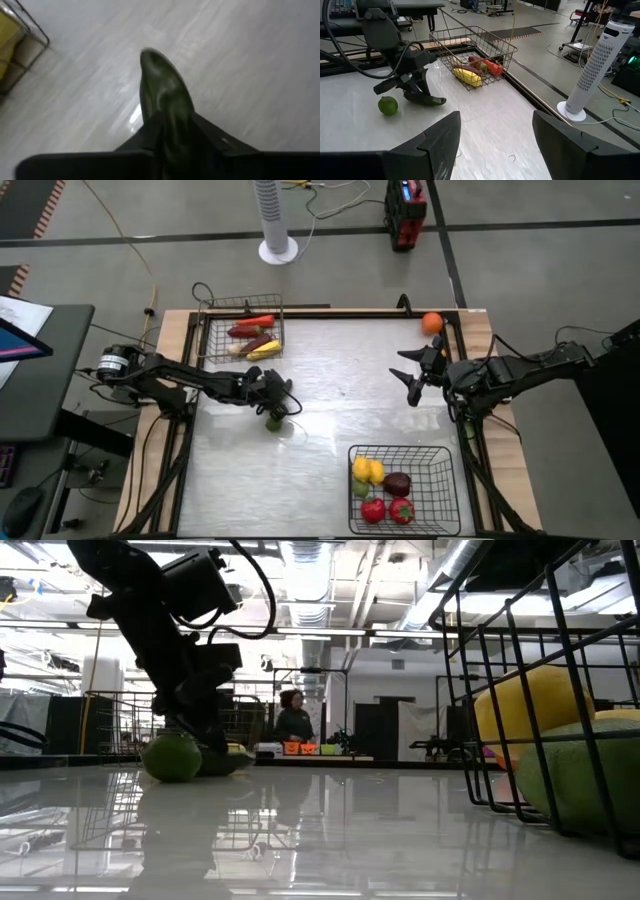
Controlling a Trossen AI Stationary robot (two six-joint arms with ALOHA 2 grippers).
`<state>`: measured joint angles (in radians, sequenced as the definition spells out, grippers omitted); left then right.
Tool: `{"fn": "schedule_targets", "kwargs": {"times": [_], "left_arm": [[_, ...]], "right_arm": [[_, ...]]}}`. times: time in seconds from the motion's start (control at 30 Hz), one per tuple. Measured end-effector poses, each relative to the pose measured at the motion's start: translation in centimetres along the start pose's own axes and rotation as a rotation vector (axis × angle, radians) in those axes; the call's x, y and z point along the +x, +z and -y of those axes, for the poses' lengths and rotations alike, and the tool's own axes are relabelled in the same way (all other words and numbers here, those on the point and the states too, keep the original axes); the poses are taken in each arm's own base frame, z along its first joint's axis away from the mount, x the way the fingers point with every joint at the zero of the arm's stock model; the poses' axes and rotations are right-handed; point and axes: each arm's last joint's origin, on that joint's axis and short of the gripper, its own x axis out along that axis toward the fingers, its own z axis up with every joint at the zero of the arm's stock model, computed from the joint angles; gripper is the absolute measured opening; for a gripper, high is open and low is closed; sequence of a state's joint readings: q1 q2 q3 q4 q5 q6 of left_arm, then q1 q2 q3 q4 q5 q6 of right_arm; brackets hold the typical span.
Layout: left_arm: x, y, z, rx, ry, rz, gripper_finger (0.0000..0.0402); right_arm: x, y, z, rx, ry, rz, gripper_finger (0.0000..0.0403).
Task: Sort produce into baskets
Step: Put the green chili pepper into the top wire basket
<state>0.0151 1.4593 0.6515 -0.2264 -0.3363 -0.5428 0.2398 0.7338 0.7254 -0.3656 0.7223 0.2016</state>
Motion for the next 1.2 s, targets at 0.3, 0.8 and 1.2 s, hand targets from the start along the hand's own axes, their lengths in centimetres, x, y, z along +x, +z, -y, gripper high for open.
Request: {"fn": "schedule_targets", "kwargs": {"times": [0.3,0.8,1.2], "left_arm": [[-0.4,1.0,0.5,0.035,-0.036,0.027,0.0002],[-2.2,3.7,1.4,0.053,-0.023,0.005,0.0109],[1.3,1.8,1.9,0.107,0.012,-0.129,0.0242]], "right_arm": [[0.0,0.0,0.0,0.000,0.000,0.000,0.0276],[0.0,0.0,0.0,0.000,0.000,0.000,0.0276],[0.3,-0.1,-0.2,-0.009,-0.004,-0.010,0.0276]]}}
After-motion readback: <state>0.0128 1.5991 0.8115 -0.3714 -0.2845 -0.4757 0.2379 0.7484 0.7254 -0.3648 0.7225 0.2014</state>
